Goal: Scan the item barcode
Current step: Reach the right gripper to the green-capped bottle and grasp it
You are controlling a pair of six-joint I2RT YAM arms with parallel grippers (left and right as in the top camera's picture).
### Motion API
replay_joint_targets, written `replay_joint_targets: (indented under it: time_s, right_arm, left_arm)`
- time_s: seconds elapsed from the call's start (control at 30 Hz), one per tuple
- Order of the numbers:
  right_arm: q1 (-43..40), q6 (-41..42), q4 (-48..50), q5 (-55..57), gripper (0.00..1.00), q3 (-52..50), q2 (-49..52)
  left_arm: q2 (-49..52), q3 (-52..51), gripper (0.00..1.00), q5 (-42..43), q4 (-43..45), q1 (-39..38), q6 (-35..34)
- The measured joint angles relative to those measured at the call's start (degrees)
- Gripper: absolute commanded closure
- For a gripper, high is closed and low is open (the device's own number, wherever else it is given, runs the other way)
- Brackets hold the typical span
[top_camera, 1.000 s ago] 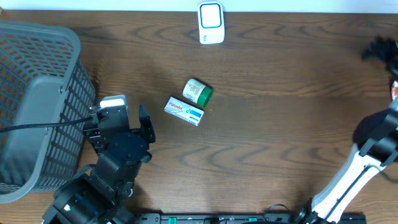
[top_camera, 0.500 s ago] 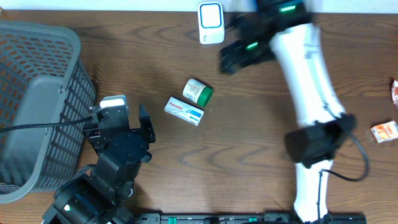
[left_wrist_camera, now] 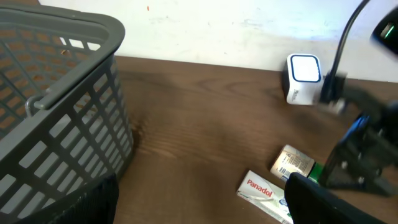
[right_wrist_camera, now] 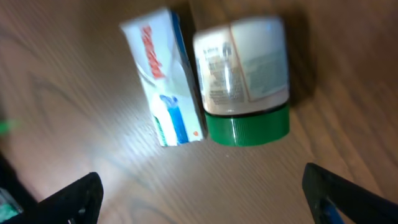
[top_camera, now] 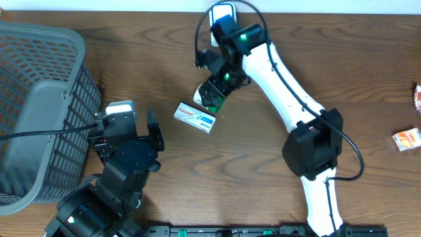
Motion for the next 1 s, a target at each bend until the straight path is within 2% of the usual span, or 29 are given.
replay_joint_targets:
  time_s: [0.3,0.77,0.93,1.0]
  right_arm:
    - [0.0,-7.39,12.94,2.4,0.01,-16.28,0.02]
    - [0.0,-12.26,22.53,7.08,0.01,-17.57,0.07]
    - [0.0,-12.92,23.96,7.23,0.1,-17.57,2.08]
    - [0.0,-12.92,23.93,7.32,0.18,-17.59,3.41]
  left_arm:
    - [0.0,0.0,0.14,-0.02,0.0,0.0,0.02]
    - [0.0,0.0,0.14,0.0,0.0,0.0,0.02]
    - [0.0,0.0,0.14,0.0,0.0,0.0,0.02]
    - [0.0,0.0,0.14,0.0,0.0,0.0,0.0]
